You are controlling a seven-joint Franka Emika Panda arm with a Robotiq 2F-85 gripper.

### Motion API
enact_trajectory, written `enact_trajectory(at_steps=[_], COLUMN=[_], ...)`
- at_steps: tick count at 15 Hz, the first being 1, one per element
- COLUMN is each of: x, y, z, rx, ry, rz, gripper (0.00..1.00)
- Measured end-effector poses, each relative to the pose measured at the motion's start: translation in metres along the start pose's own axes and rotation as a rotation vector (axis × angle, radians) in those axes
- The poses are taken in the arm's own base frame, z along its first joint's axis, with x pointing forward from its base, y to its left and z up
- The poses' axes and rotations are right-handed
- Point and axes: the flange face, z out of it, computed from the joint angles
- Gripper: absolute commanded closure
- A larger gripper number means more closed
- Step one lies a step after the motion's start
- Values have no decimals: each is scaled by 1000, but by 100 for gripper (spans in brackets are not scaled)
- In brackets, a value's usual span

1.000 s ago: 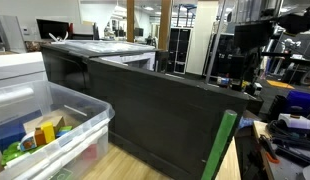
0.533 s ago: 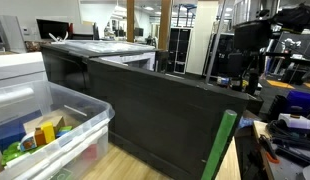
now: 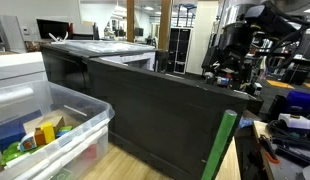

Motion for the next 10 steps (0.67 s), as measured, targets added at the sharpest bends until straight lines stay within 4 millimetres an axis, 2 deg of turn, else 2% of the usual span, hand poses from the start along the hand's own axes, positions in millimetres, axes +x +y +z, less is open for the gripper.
enact_trajectory(at_steps=[4, 10], x=[18, 33], y=[-6, -14], z=[8, 28], rx=[103, 231], ry=[49, 108], rz=[70, 103], gripper=[0, 0])
